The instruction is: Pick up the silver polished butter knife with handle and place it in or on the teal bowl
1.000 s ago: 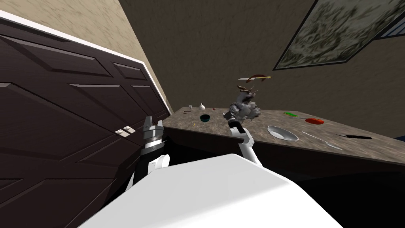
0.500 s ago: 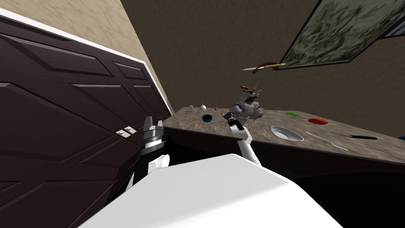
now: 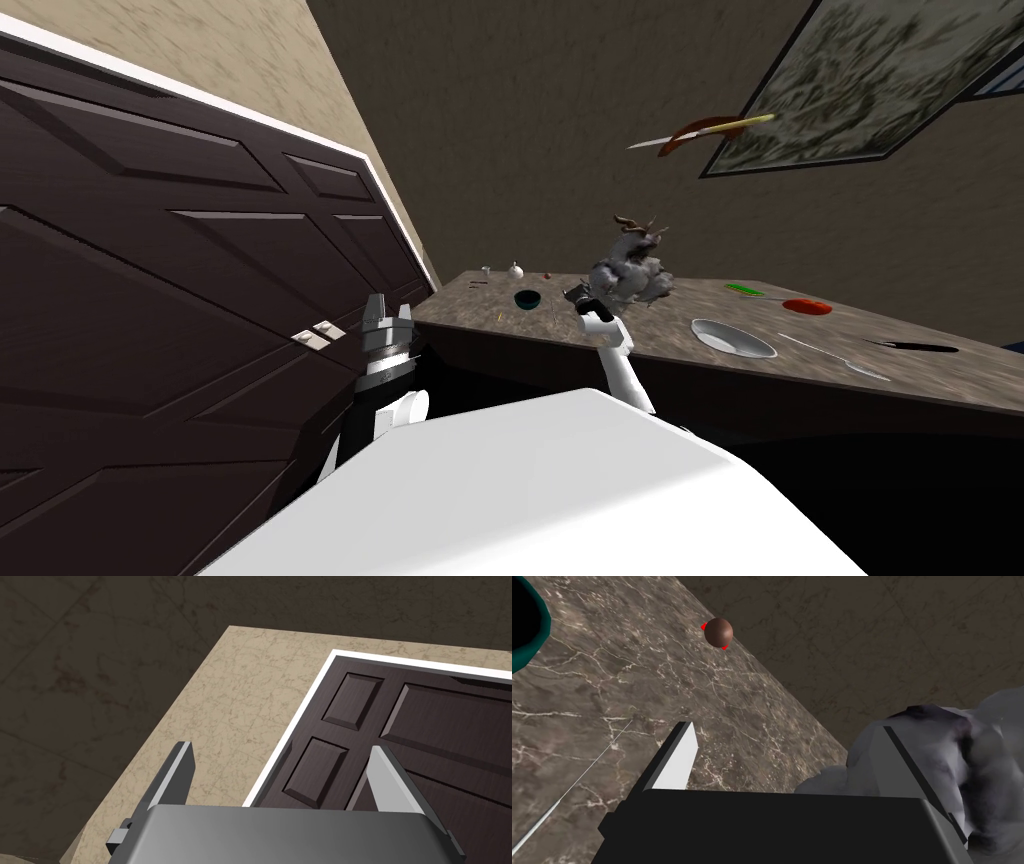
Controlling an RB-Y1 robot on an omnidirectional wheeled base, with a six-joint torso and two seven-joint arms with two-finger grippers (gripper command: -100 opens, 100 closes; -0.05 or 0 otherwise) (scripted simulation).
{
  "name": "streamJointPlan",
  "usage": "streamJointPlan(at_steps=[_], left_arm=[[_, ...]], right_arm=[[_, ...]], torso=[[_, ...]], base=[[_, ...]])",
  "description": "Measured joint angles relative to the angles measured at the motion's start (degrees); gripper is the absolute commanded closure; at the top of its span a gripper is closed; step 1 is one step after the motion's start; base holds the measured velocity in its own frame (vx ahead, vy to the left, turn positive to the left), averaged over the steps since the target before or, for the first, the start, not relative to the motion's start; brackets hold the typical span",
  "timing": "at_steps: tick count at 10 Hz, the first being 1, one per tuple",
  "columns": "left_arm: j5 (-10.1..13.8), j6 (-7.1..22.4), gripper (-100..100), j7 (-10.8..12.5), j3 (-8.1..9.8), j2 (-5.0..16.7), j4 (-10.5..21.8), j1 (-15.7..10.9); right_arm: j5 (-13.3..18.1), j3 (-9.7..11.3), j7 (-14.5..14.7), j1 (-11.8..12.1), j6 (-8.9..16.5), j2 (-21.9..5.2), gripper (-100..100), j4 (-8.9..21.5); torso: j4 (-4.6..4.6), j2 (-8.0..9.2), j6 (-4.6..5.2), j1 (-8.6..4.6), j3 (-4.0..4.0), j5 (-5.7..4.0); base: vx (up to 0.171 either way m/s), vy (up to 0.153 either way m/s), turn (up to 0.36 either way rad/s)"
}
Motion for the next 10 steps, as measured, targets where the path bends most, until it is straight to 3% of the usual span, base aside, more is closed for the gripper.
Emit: streamJointPlan(at_steps=[10], left_arm=[[0.0, 0.0, 0, 0.0, 0.00, 0.0, 0.0, 0.0]], right_arm=[[-2.1, -4.1, -11.5, -6.2, 14.0, 0.7, -100, 9.0]], torso=[[0.00, 0.01, 0.01, -0.01, 0.00, 0.00]], base=[[0.032, 0.052, -0.024]])
